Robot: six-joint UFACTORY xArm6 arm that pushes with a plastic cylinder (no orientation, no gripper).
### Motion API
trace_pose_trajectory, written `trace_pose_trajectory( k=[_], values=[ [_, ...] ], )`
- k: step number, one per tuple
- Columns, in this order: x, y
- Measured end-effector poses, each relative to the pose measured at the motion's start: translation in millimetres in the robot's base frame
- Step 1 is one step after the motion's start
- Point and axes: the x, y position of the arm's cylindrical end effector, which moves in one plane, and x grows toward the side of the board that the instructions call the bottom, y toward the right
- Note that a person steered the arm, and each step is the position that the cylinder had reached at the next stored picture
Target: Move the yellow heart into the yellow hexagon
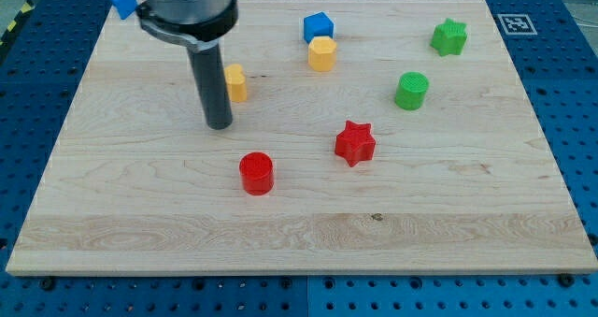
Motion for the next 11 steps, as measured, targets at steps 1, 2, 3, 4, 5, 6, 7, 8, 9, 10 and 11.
trace_pose_trajectory(
  k=[1,2,3,4,5,6,7,8,9,10,11],
  values=[
    [0,-21],
    [0,-35],
    [-3,-35],
    [-17,-39],
    [-29,-40],
    [-29,-36],
    [-28,-19],
    [-28,4],
    [-33,11],
    [-55,-6],
    [-71,-17]
  ],
)
